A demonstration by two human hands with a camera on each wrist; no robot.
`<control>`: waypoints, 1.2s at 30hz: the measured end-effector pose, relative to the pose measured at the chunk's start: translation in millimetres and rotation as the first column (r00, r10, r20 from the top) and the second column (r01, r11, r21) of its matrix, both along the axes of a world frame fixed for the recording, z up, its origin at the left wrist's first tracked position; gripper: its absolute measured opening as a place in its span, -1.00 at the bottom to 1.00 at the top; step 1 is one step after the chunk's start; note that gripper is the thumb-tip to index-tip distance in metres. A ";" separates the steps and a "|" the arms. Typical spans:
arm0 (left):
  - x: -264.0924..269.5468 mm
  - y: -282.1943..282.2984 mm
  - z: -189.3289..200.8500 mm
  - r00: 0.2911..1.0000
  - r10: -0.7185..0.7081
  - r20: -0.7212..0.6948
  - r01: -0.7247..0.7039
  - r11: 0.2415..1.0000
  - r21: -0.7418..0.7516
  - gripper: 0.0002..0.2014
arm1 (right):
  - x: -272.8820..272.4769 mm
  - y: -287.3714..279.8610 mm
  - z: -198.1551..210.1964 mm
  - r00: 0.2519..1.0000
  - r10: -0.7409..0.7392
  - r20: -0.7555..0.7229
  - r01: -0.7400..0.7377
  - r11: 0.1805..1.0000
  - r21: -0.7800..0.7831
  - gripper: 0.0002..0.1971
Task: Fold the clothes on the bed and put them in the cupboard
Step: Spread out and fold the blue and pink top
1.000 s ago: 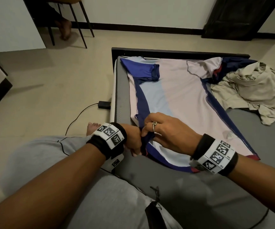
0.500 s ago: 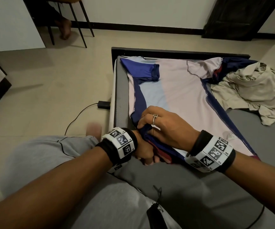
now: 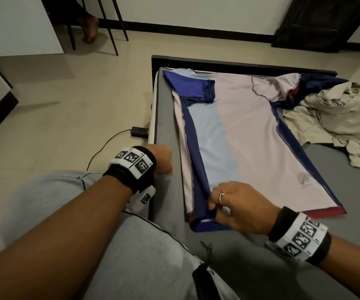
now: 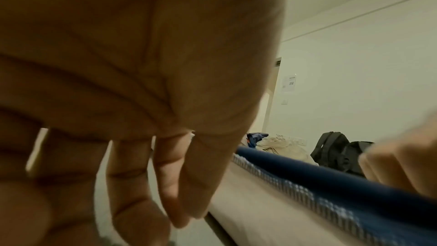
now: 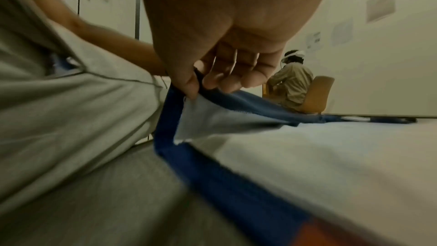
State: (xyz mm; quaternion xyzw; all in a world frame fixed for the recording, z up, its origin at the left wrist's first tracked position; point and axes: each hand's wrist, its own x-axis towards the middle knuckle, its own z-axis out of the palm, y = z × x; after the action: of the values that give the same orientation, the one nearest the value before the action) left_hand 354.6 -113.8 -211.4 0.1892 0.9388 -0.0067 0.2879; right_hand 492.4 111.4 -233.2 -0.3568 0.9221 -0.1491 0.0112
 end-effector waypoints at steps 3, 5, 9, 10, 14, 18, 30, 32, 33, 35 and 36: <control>-0.9 6.6 -7.1 0.998 0.062 0.032 -0.066 0.987 0.149 -0.63 | 11.6 5.1 -21.5 0.996 -0.020 0.087 0.007 0.990 0.144 -0.86; 0.3 12.7 -11.2 0.999 0.050 0.016 -0.052 0.975 0.214 -0.54 | 10.8 4.7 -25.5 0.989 -0.040 0.145 0.015 0.985 0.171 -0.87; 0.2 22.0 -18.3 0.995 0.093 -0.040 -0.077 0.955 0.287 -0.51 | 7.8 0.0 -25.0 0.973 0.011 0.229 -0.049 0.986 0.160 -0.83; 0.0 22.8 -20.3 0.994 0.096 -0.044 -0.079 0.954 0.290 -0.53 | 7.2 -0.9 -24.5 0.967 0.027 0.252 -0.067 0.986 0.152 -0.82; 4.3 26.9 -21.2 0.999 0.032 -0.016 -0.025 0.954 0.300 -0.58 | 4.7 -1.2 -12.1 0.929 0.066 0.365 -0.121 0.984 0.128 -0.79; 7.8 33.7 -21.1 0.999 -0.040 -0.019 0.043 0.966 0.255 -0.60 | -18.5 10.5 17.2 0.948 -0.009 0.318 -0.049 0.984 0.173 -0.79; 5.4 71.5 -12.7 0.969 -0.009 -0.247 0.039 0.992 0.116 -0.49 | -277.1 53.9 35.1 0.780 -0.607 0.151 0.609 0.792 0.038 -0.80; -0.4 72.8 -17.4 0.969 0.013 -0.246 0.020 0.991 0.131 -0.64 | -316.5 53.4 26.2 0.717 -0.680 0.154 0.679 0.731 0.063 -0.68; -5.0 74.5 -19.5 0.972 0.027 -0.234 0.009 0.988 0.154 -0.74 | -335.3 52.5 21.4 0.684 -0.713 0.155 0.713 0.698 0.068 -0.61; -7.9 76.9 -18.0 0.980 0.053 -0.190 -0.019 0.985 0.173 -0.86 | -364.5 50.9 11.2 0.615 -0.767 0.183 0.769 0.635 0.079 -0.50; -12.0 79.7 -22.1 0.986 0.053 -0.160 -0.026 0.986 0.166 -0.91 | -378.6 48.5 6.6 0.580 -0.788 0.207 0.792 0.605 0.084 -0.43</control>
State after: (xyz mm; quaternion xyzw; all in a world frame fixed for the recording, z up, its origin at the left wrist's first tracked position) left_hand 342.5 -34.1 -233.5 0.1922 0.9602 0.0602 0.1933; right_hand 113.8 159.8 -226.6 0.1091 0.9755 -0.1857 0.0441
